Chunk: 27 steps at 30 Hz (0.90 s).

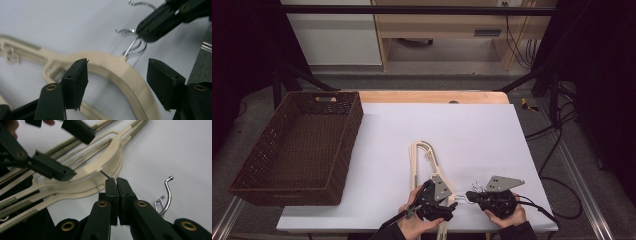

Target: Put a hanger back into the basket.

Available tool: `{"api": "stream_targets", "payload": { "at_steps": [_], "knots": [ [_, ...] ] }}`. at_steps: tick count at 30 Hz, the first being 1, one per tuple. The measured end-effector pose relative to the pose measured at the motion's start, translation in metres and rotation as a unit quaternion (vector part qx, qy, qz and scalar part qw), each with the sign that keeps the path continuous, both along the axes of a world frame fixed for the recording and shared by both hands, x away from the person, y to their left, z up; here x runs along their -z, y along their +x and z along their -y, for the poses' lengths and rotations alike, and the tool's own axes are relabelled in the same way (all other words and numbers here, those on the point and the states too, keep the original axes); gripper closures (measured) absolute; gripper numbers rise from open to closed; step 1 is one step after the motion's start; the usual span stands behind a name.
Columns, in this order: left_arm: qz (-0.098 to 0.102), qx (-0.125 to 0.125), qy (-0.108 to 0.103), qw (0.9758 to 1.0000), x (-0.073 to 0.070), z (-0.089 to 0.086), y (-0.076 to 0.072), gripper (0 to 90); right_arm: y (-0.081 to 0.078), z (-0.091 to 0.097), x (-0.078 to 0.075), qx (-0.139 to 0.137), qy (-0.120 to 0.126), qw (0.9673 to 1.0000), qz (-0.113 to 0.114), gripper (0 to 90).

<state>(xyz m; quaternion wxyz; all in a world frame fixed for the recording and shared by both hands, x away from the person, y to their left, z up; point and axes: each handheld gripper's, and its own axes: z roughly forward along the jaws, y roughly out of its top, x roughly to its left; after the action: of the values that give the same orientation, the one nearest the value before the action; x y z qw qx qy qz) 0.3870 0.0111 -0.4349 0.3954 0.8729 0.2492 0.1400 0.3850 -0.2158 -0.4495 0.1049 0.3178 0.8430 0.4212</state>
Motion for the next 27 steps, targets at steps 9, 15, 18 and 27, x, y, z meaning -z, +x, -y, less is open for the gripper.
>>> {"api": "stream_targets", "payload": {
  "at_steps": [9,15,18,27],
  "knots": [
    [0.012,0.093,0.024,0.9953,-0.010,0.014,0.018,43.1,-0.001,-0.001,-0.009,-0.006,0.000,1.0000,0.006,88.5],
    [0.021,0.134,0.061,0.9889,-0.005,0.026,0.020,55.5,-0.002,-0.001,-0.012,-0.002,0.004,1.0000,0.006,88.5],
    [0.029,0.138,0.080,0.9867,-0.003,0.031,0.022,62.2,-0.002,0.000,-0.012,-0.003,0.006,0.9999,0.008,88.5],
    [0.033,0.158,0.110,0.9808,-0.002,0.037,0.026,80.4,-0.002,-0.001,-0.012,-0.003,0.004,1.0000,0.007,88.4]
  ]
}}
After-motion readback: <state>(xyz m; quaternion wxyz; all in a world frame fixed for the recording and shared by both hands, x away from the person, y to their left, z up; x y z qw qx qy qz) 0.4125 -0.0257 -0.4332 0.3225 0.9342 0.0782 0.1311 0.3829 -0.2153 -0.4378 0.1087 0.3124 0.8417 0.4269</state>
